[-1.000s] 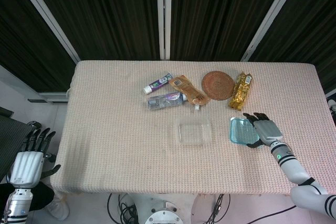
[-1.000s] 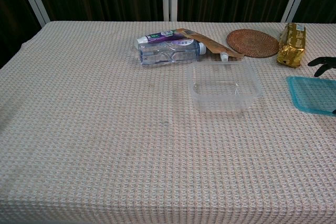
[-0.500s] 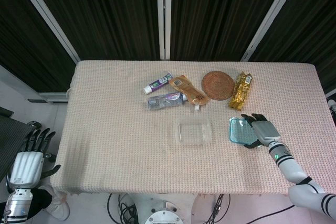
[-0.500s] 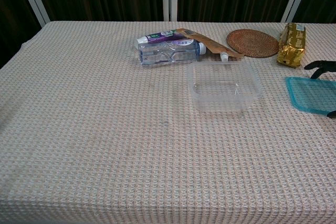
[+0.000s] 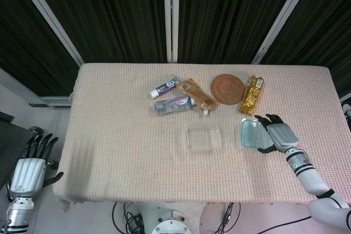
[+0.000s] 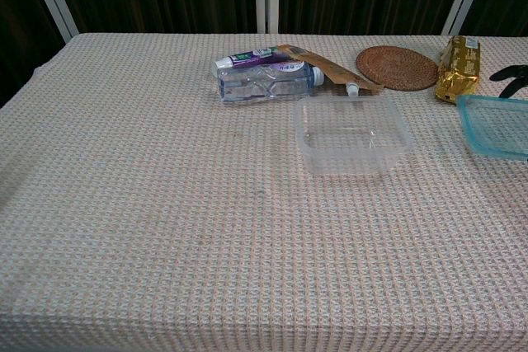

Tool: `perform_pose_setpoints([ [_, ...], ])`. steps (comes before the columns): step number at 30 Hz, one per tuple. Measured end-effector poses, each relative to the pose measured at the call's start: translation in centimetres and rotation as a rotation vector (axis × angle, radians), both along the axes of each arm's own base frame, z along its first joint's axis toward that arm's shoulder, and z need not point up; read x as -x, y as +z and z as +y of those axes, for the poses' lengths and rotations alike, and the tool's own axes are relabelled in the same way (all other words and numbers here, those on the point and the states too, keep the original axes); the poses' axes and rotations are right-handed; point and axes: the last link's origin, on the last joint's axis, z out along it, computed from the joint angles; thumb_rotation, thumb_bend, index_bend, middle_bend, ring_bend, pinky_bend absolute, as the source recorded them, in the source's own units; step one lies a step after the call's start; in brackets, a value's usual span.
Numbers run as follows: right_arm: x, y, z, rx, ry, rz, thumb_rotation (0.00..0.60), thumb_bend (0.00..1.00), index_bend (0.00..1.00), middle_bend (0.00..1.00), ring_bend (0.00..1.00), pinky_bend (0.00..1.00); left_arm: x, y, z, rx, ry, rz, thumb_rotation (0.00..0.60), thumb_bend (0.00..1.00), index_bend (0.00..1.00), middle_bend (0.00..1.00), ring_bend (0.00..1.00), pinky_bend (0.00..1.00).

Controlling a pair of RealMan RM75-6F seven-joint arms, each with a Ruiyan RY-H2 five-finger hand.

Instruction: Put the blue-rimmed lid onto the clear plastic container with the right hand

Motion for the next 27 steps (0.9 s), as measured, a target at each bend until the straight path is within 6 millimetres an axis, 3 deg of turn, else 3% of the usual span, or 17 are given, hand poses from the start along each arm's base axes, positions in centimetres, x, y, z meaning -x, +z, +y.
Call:
perform_pose_setpoints([
  [4, -2.7, 1.2, 0.4, -0.017, 0.065, -0.015, 0.600, 0.22, 0.00, 0.31, 0.00, 0.00, -0.2, -0.1, 0.0, 0.001, -0.006, -0.001, 0.600, 0.00, 0.11, 0.05, 0.00, 0.00],
  [8, -6.6, 1.5, 0.1, -0.071, 0.140, -0.006, 0.600, 0.23, 0.00, 0.31, 0.00, 0.00, -0.1, -0.1, -0.1, -0.001, -0.005, -0.005, 0.600, 0.00, 0.11, 0.05, 0.00, 0.00],
  [13, -10.8, 0.0, -1.4, -0.157, 0.196, 0.016, 0.600, 0.23, 0.00, 0.31, 0.00, 0.00, 0.2, -0.1, -0.2, -0.003, 0.000, -0.011, 0.600, 0.00, 0.11, 0.05, 0.00, 0.00],
  [17, -14.0, -2.2, -2.5, -0.216, 0.232, 0.016, 0.600, 0.23, 0.00, 0.31, 0.00, 0.00, 0.6, -0.1, -0.2, -0.004, 0.009, -0.018, 0.600, 0.00, 0.11, 0.05, 0.00, 0.00],
  [20, -15.7, -4.0, -2.9, -0.246, 0.236, 0.011, 0.600, 0.23, 0.00, 0.31, 0.00, 0.00, 1.0, 0.0, -0.3, -0.007, 0.016, -0.024, 0.600, 0.00, 0.11, 0.05, 0.00, 0.00],
  [27, -16.9, -6.0, -2.8, -0.250, 0.213, 0.038, 0.600, 0.23, 0.00, 0.31, 0.00, 0.00, 1.6, -0.1, 0.0, -0.002, 0.017, -0.034, 0.600, 0.00, 0.11, 0.05, 0.00, 0.00],
])
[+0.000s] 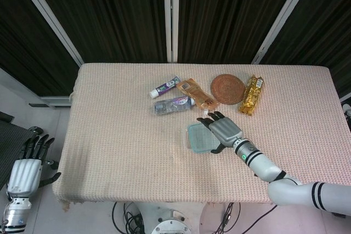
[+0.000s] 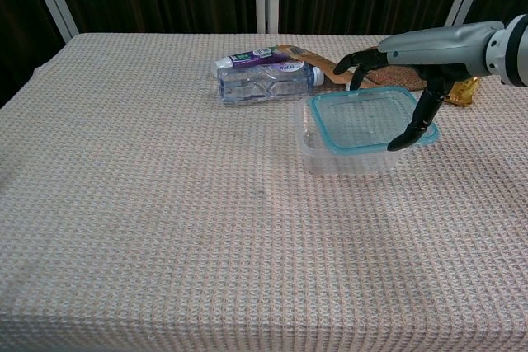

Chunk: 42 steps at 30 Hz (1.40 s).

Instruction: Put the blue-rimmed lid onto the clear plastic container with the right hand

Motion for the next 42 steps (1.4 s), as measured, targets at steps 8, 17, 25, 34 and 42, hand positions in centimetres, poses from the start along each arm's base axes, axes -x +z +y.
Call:
perform_pose_setpoints([
  [8, -0.7, -0.7, 0.8, 0.041, -0.047, -0.009, 0.600, 0.23, 0.00, 0.30, 0.00, 0.00, 0.3, -0.2, 0.5, 0.005, -0.011, -0.009, 0.600, 0.00, 0.11, 0.05, 0.00, 0.00],
  [17, -0.7, -2.0, 0.9, 0.041, -0.064, -0.020, 0.600, 0.22, 0.00, 0.30, 0.00, 0.00, 0.6, -0.3, 0.6, 0.008, -0.009, -0.016, 0.600, 0.00, 0.11, 0.04, 0.00, 0.00],
  [25, -0.9, -2.3, 0.4, 0.042, -0.073, -0.036, 0.600, 0.22, 0.00, 0.30, 0.00, 0.00, 0.6, -0.3, 0.6, 0.008, -0.007, -0.017, 0.600, 0.00, 0.11, 0.05, 0.00, 0.00],
  [34, -1.1, -2.1, 0.2, 0.059, -0.075, -0.046, 0.600, 0.22, 0.00, 0.30, 0.00, 0.00, 0.7, -0.3, 0.8, 0.011, -0.007, -0.017, 0.600, 0.00, 0.11, 0.05, 0.00, 0.00],
  [42, -1.1, -2.5, 0.3, 0.055, -0.094, -0.058, 0.600, 0.22, 0.00, 0.30, 0.00, 0.00, 0.8, -0.4, 0.8, 0.013, -0.006, -0.019, 0.600, 0.00, 0.11, 0.05, 0.00, 0.00],
])
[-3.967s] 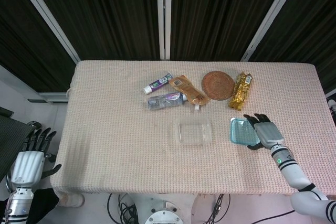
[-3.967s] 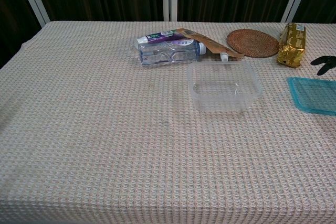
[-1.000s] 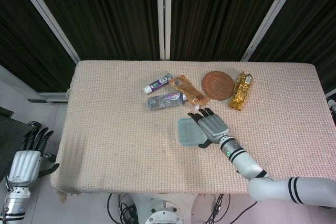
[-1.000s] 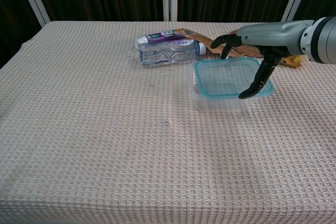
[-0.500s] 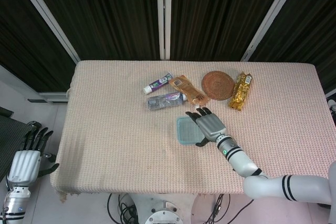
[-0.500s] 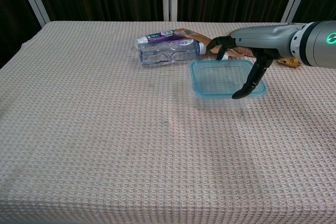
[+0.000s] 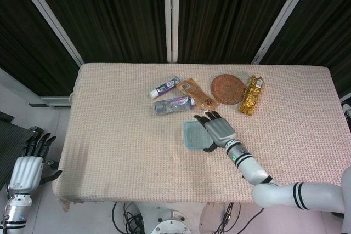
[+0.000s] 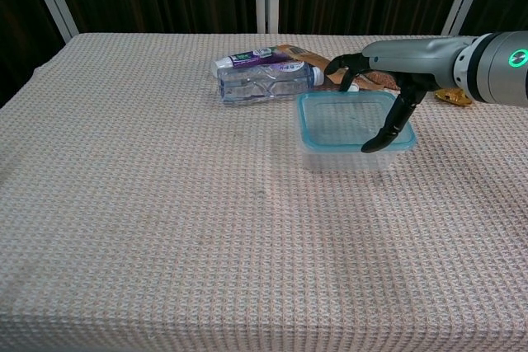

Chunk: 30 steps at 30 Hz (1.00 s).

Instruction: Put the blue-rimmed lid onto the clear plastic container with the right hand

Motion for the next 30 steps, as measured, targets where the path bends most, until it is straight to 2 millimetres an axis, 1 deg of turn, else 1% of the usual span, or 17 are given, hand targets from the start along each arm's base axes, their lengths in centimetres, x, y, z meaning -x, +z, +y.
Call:
perform_pose_setpoints([
  [14, 0.49, 0.01, 0.18, 0.019, -0.033, -0.016, 0.600, 0.22, 0.00, 0.30, 0.00, 0.00, 0.24, -0.18, 0.24, 0.004, -0.004, -0.006, 0.600, 0.00, 0.11, 0.05, 0.00, 0.00],
  [25, 0.39, -0.50, 0.36, 0.006, -0.029, -0.028, 0.600, 0.22, 0.00, 0.30, 0.00, 0.00, 0.34, -0.17, 0.07, 0.000, -0.003, -0.010, 0.600, 0.00, 0.11, 0.05, 0.00, 0.00],
  [30, 0.88, -0.29, 0.48, 0.012, -0.040, -0.025, 0.600, 0.22, 0.00, 0.30, 0.00, 0.00, 0.44, -0.22, 0.00, 0.000, -0.001, -0.011, 0.600, 0.00, 0.11, 0.05, 0.00, 0.00],
])
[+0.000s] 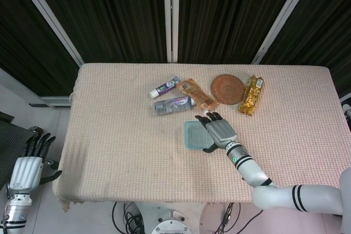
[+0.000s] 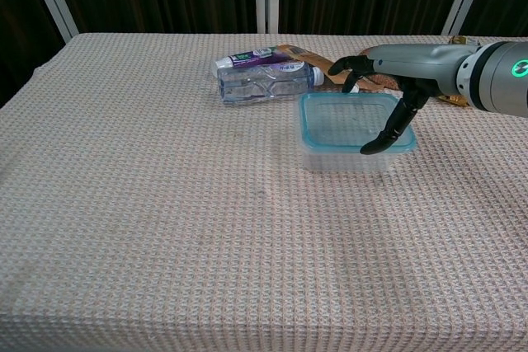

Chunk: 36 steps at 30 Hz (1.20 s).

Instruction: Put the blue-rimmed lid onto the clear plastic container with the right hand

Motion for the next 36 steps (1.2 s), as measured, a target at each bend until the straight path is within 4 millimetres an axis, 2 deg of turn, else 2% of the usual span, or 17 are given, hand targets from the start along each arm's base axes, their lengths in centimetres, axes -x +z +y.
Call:
perform_pose_setpoints([
  [10, 0.6, 0.1, -0.1, 0.002, -0.013, -0.001, 0.600, 0.22, 0.00, 0.30, 0.00, 0.00, 0.0, -0.1, 0.1, 0.003, -0.002, 0.000, 0.600, 0.00, 0.11, 0.05, 0.00, 0.00],
  [28, -0.5, -1.1, 0.3, -0.027, 0.013, 0.006, 0.600, 0.22, 0.00, 0.30, 0.00, 0.00, 0.3, -0.2, 0.0, 0.001, 0.002, -0.008, 0.600, 0.00, 0.11, 0.05, 0.00, 0.00],
  [32, -0.3, -1.0, 0.3, -0.024, 0.003, 0.009, 0.600, 0.22, 0.00, 0.25, 0.00, 0.00, 0.4, -0.3, 0.0, 0.004, 0.003, -0.009, 0.600, 0.00, 0.11, 0.05, 0.00, 0.00],
  [36, -0.3, -1.0, 0.4, -0.026, 0.009, 0.002, 0.600, 0.13, 0.00, 0.14, 0.00, 0.00, 0.4, -0.4, 0.0, 0.005, 0.000, -0.011, 0.600, 0.00, 0.11, 0.05, 0.00, 0.00],
])
